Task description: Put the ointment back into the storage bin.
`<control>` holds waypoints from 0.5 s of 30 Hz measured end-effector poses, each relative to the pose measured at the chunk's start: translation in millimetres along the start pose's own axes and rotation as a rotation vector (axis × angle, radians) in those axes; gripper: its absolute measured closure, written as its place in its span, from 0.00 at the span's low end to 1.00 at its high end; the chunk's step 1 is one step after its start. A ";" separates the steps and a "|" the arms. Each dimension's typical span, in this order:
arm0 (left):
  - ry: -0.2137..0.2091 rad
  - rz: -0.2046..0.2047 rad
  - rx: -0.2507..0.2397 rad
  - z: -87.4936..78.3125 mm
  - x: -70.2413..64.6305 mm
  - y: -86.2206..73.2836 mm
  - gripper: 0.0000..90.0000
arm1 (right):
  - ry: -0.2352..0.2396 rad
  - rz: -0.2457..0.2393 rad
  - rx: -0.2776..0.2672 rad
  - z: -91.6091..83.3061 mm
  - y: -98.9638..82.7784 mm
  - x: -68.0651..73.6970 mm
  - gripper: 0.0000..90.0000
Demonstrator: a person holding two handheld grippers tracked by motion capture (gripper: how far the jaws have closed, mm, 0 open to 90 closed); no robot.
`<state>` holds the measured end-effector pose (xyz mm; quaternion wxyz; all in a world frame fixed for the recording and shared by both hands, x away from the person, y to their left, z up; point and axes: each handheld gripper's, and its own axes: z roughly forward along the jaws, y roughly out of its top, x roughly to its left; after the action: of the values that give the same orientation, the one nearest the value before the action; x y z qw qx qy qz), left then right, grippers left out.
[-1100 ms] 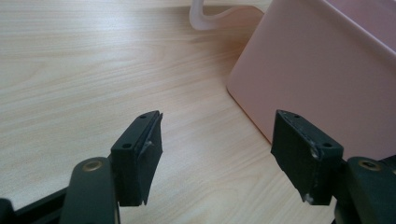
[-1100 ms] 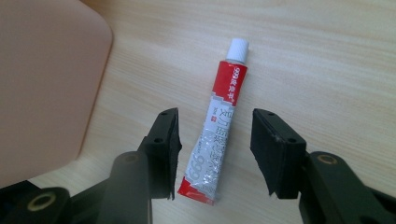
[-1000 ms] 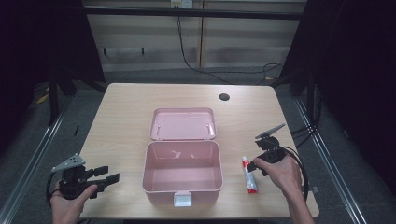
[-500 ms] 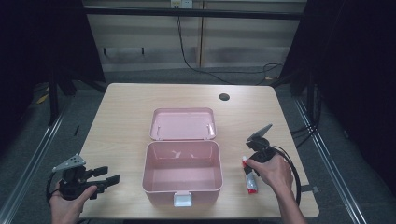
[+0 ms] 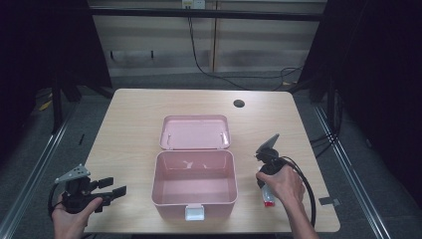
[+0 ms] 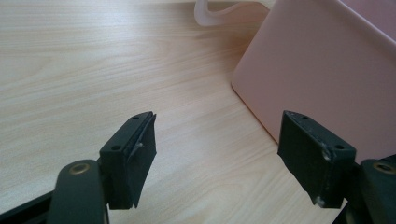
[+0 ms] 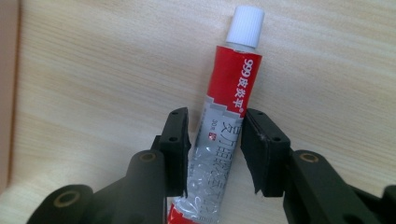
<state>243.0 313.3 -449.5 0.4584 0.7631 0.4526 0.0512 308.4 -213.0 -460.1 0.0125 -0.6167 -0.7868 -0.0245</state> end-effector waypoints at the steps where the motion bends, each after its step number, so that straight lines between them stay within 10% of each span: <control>1: 0.003 -0.002 -0.001 -0.1 -0.1 -0.1 0.31 | -0.004 0.000 0.005 1.5 0.9 0.3 0.71; 15: 0.006 0.001 0.003 -0.9 -0.4 -1.1 0.31 | -0.030 -0.010 0.037 6.9 4.6 2.9 0.79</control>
<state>241.6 313.8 -449.6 0.4559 0.7639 0.4536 0.0533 312.3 -208.7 -466.8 0.0120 -0.6128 -0.7901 -0.0008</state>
